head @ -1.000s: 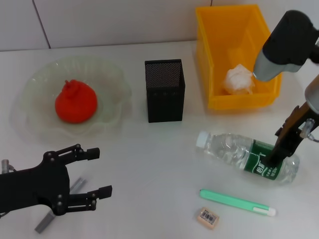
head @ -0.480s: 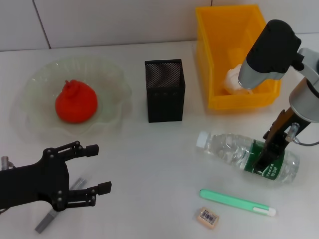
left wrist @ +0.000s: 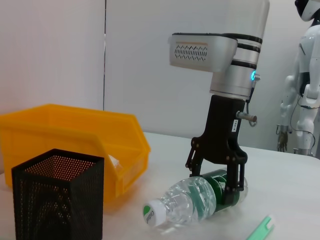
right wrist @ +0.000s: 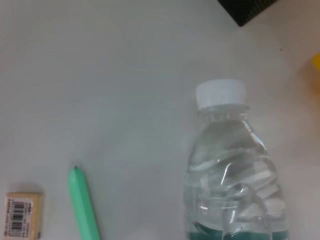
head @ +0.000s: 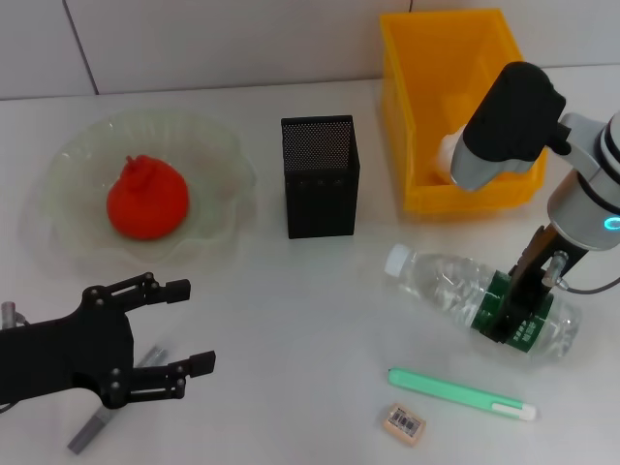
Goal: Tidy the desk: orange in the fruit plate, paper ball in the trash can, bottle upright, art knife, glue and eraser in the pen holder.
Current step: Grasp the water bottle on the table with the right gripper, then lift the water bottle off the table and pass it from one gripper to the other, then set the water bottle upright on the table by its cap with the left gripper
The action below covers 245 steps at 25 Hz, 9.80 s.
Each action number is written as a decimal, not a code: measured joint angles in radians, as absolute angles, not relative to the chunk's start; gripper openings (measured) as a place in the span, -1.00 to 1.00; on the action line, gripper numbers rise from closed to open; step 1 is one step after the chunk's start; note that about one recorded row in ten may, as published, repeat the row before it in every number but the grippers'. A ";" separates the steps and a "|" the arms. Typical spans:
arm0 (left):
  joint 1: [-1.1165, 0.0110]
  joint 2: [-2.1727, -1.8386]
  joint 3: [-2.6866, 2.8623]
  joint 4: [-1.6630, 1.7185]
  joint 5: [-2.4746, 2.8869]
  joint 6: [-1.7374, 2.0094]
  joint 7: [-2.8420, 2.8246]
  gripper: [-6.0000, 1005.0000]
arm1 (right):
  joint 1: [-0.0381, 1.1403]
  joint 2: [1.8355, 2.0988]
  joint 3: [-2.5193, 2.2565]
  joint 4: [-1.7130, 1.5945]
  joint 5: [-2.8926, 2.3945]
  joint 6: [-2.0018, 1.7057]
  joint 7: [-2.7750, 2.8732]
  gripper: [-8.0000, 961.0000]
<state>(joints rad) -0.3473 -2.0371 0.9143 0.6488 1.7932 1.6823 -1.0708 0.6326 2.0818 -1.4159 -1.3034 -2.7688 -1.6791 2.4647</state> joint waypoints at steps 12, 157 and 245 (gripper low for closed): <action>-0.349 -2.035 0.914 0.649 1.793 1.680 -1.068 0.72 | 0.627 2.082 -1.439 -1.268 -2.769 -1.653 2.484 0.71; -0.525 -2.074 0.868 0.350 1.441 1.842 -1.116 -0.10 | 0.591 2.087 -1.102 -0.507 -1.605 -1.622 1.190 0.73; -0.289 -2.067 0.676 0.351 1.419 1.605 -0.664 0.26 | 0.393 2.075 -0.914 -0.647 -1.704 -1.625 1.223 0.73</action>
<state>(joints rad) -0.2892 -2.0673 0.6757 0.3507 1.4187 1.6049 -0.6641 0.3930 2.0755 -0.9144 -0.6474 -1.7043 -1.6246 1.2231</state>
